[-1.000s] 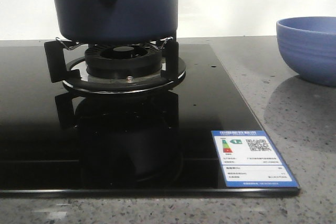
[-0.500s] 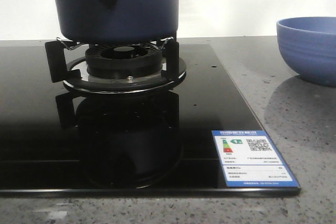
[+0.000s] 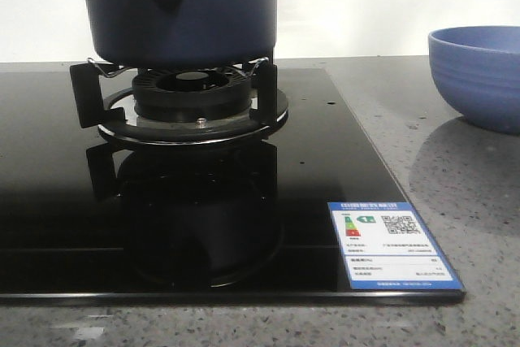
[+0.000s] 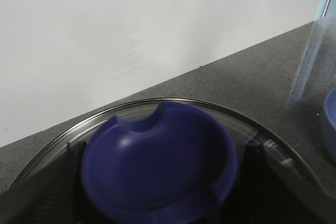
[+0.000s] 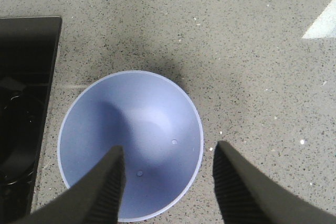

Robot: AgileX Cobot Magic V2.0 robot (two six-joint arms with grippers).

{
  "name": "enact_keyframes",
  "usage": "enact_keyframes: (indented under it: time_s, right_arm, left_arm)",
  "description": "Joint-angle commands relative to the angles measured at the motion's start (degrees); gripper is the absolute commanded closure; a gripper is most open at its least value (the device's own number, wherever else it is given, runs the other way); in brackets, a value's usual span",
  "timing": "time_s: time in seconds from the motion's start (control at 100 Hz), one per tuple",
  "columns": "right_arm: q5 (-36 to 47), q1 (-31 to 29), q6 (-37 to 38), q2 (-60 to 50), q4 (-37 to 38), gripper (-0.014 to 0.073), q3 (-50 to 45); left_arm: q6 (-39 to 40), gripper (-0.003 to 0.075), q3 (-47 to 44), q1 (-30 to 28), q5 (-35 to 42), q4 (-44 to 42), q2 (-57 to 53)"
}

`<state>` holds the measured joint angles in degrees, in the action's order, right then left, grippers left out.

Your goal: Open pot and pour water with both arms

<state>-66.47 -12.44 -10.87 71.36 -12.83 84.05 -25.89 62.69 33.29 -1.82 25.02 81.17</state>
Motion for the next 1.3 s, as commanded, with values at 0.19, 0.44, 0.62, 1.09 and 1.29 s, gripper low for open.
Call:
enact_keyframes:
  time_s: [0.19, 0.44, 0.62, 1.09, 1.29]
  right_arm:
    - [3.12, -0.18, -0.39, -1.62, -0.65, 0.0246, 1.38]
    - [3.84, -0.18, -0.96, -1.73, -7.77, 0.025, 1.38]
    - [8.43, -0.15, -10.41, -3.08, -25.73, 0.042, -1.17]
    - [33.35, -0.15, -55.66, -29.15, -57.66, 0.0636, -37.27]
    - [39.72, -0.15, -56.85, -46.25, -57.66, 0.0636, -54.19]
  left_arm:
    - [0.24, 0.0165, 2.06, 0.23, 4.91, 0.58, -10.86]
    - [0.24, 0.023, 2.06, -1.68, 4.26, -2.41, -20.58]
    - [0.24, 0.0485, 1.72, -7.79, -0.7, -2.3, -24.99]
    - [0.24, 0.0741, -20.58, -21.49, 8.22, 4.27, -43.36]
    - [0.24, 0.0741, -37.14, -21.49, 9.25, 5.72, -52.66]
